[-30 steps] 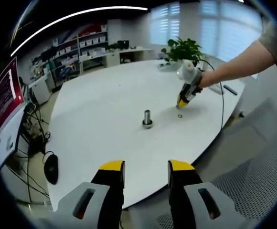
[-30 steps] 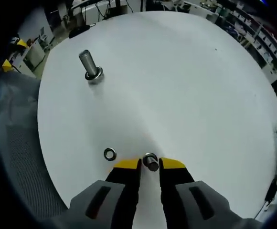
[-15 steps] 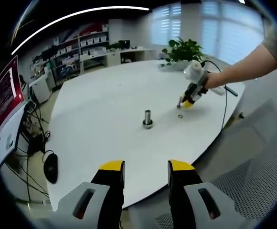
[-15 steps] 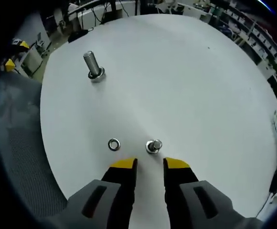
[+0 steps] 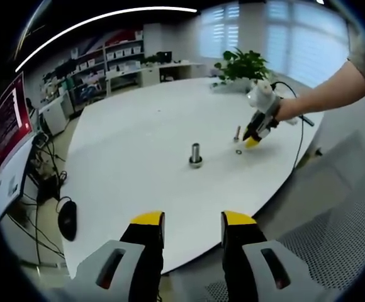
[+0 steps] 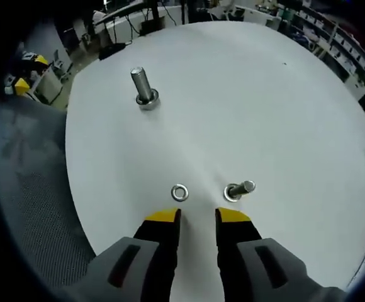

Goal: Place the washer onto the threaded stud by aligning its center hole with the stud, sliding it down to the base, and recovering from edge contact or off-axis alignment until the washer reaches the visible bottom stop.

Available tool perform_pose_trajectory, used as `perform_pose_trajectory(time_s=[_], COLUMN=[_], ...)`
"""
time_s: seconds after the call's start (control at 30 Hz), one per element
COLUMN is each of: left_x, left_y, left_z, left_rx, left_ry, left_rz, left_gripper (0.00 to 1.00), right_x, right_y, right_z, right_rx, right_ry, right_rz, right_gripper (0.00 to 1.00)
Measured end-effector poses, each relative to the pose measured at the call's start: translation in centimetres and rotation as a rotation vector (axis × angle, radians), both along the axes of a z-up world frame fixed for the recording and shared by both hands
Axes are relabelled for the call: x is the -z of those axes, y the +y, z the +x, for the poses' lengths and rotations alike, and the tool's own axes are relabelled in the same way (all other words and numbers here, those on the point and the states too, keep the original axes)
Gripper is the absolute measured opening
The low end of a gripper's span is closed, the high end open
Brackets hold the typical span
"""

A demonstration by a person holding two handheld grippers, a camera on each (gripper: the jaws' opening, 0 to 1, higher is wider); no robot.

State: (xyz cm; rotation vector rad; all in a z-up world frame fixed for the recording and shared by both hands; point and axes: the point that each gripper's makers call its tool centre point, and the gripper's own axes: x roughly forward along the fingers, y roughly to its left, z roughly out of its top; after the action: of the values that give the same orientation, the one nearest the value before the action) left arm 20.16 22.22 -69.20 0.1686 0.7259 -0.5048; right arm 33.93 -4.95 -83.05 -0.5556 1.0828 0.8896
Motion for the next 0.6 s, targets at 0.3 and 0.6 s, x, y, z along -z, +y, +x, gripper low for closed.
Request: perform_pose_trajectory(time_s=[0.3,0.6], left_x=[0.1,0.0], left_y=[0.0,0.0], left_z=[0.0,0.0], left_rx=[-0.001,-0.002], left_ry=[0.003,-0.004], left_rz=[0.001,-0.004], left_gripper=[0.34,0.34], right_x=[1.0,1.0], right_y=[1.6,2.2], right_z=[0.0,-0.4], right_rx=[-0.046,-0.157], right_ry=[-0.022,-0.051], right_rz=[0.001,-0.026], right_gripper=[0.23,0.17])
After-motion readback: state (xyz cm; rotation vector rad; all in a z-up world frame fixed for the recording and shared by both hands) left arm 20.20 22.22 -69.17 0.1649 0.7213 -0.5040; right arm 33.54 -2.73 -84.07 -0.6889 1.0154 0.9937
